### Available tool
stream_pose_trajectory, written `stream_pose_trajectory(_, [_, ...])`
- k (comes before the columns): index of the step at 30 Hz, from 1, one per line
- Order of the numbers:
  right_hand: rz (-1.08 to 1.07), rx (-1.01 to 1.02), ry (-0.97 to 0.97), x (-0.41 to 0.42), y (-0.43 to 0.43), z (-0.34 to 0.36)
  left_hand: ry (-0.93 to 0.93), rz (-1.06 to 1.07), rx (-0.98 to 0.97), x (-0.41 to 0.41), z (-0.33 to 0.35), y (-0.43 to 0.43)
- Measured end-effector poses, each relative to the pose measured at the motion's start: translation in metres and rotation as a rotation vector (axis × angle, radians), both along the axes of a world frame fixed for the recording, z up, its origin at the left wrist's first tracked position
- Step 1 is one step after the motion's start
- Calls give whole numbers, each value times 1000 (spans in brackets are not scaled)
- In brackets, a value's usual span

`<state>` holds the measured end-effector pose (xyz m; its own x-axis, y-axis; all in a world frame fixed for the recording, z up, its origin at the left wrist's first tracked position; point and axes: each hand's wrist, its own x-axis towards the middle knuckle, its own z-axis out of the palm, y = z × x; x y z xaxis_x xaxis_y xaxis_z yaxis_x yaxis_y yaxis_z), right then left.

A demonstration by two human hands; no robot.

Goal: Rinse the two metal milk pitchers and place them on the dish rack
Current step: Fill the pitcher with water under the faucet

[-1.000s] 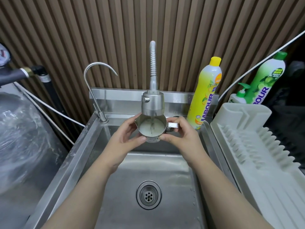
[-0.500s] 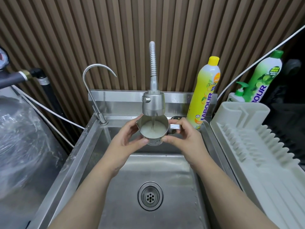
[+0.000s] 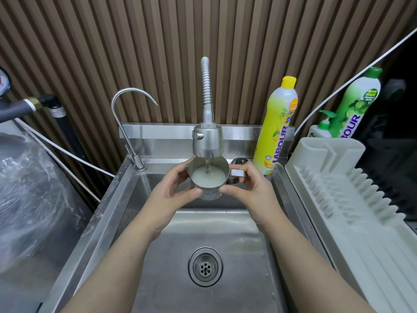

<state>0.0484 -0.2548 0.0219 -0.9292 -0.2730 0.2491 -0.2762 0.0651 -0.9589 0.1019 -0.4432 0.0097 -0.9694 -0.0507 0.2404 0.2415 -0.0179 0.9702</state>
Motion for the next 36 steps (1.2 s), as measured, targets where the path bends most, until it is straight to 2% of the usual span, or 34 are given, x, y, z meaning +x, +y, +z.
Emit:
stream_pose_trajectory(20, [53, -57, -46, -7, 1, -6, -20, 33, 25, -5, -5, 3])
stream_pose_trajectory(36, [68, -82, -2, -8, 0, -7, 2, 56, 26, -2, 2, 5])
